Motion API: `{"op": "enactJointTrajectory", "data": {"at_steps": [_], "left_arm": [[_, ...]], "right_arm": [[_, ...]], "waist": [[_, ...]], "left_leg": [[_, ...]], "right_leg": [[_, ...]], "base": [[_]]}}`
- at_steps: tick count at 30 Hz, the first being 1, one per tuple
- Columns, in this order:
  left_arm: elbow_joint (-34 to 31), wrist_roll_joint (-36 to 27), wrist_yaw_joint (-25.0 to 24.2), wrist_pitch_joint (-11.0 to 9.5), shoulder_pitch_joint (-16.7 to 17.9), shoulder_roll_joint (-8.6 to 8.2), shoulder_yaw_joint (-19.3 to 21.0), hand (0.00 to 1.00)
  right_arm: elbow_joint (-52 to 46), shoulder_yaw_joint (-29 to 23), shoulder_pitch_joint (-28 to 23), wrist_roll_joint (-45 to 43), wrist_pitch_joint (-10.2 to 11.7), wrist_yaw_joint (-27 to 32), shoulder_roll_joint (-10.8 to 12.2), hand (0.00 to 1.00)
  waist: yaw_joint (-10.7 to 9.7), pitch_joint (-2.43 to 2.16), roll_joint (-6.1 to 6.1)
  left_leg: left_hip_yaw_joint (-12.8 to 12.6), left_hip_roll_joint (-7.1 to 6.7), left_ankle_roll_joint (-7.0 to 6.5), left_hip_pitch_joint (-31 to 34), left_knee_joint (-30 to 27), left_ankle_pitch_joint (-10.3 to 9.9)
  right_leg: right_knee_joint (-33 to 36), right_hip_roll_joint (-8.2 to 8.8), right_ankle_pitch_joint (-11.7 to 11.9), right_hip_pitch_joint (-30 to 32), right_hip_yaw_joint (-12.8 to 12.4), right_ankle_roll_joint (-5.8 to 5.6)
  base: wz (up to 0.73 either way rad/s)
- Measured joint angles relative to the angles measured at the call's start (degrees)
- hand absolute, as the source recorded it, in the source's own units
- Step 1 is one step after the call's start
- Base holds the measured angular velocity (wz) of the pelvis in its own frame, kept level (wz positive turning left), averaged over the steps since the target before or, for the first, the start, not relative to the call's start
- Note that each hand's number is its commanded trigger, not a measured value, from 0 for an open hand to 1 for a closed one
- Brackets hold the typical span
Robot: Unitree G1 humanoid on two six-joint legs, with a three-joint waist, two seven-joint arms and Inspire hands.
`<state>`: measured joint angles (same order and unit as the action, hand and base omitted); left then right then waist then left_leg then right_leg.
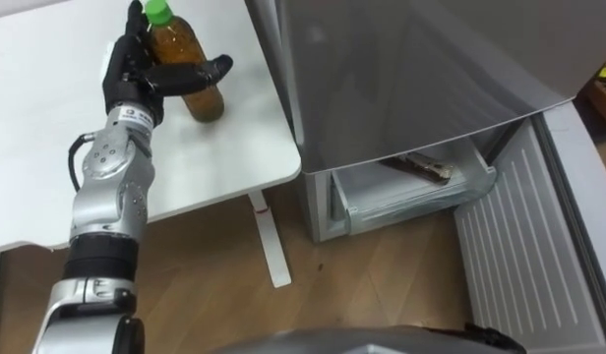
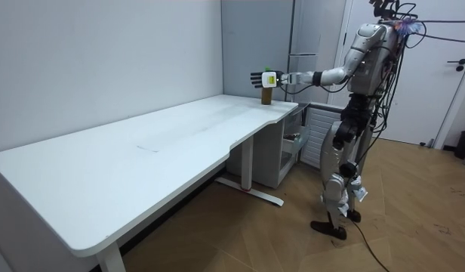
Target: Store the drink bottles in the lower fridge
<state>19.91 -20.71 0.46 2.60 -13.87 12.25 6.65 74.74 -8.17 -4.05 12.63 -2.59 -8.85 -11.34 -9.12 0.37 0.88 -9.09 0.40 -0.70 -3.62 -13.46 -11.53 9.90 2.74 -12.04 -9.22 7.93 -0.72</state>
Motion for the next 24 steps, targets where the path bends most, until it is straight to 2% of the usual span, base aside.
{"op": "enactJointTrajectory", "data": {"at_steps": [8,10,12,19,21,24], "left_arm": [[0.0,0.0,-0.7,0.1,-0.6,0.12,-0.1,1.00],[0.1,0.0,-0.7,0.7,-0.6,0.15,0.0,1.00],[0.3,0.1,-1.3,2.3,-0.6,0.14,-0.2,1.00],[0.4,-0.1,-2.3,3.0,-0.6,0.04,-0.4,1.00],[0.4,-0.2,-2.1,3.0,-0.7,0.02,-0.1,1.00],[0.5,0.0,-2.1,3.3,-0.7,-0.05,-0.1,1.00]], "right_arm": [[-0.5,0.1,0.1,0.0,0.0,0.0,-0.1,0.00],[-0.7,0.0,0.1,-0.1,0.0,0.0,-0.1,0.00],[-1.0,0.1,0.1,-0.1,0.0,0.0,-0.1,0.00],[-1.7,0.1,0.0,-0.1,0.0,-0.1,-0.1,0.00],[-2.6,0.1,0.0,-0.2,0.0,-0.1,-0.1,0.00],[-3.7,0.1,0.1,-1.3,0.0,-0.2,0.2,0.00]], "waist": [[0.0,-0.13,0.25],[0.0,-0.08,0.32],[-0.1,-0.05,0.39],[-0.1,0.09,0.74],[-0.1,-0.04,0.94],[-0.1,0.01,1.06]], "left_leg": [[-0.1,0.00,0.00,0.1,0.1,0.0],[-0.1,0.00,0.00,0.1,0.1,0.0],[-0.1,0.02,0.00,0.4,0.0,0.0],[-0.1,0.06,0.00,1.0,-0.1,0.0],[-0.1,0.04,0.00,0.9,-0.1,0.0],[-0.1,0.04,0.00,0.8,-0.1,0.0]], "right_leg": [[0.0,-0.01,0.0,0.1,0.0,0.00],[0.0,0.00,0.0,0.1,0.0,0.00],[0.0,0.00,0.0,0.2,0.0,0.00],[0.0,-0.02,0.0,0.6,0.0,0.01],[0.0,0.00,0.0,0.5,-0.2,0.01],[0.0,0.00,0.0,0.5,-0.2,0.01]], "base": [[0.00],[0.00],[0.00],[0.00],[0.00],[0.00]]}}
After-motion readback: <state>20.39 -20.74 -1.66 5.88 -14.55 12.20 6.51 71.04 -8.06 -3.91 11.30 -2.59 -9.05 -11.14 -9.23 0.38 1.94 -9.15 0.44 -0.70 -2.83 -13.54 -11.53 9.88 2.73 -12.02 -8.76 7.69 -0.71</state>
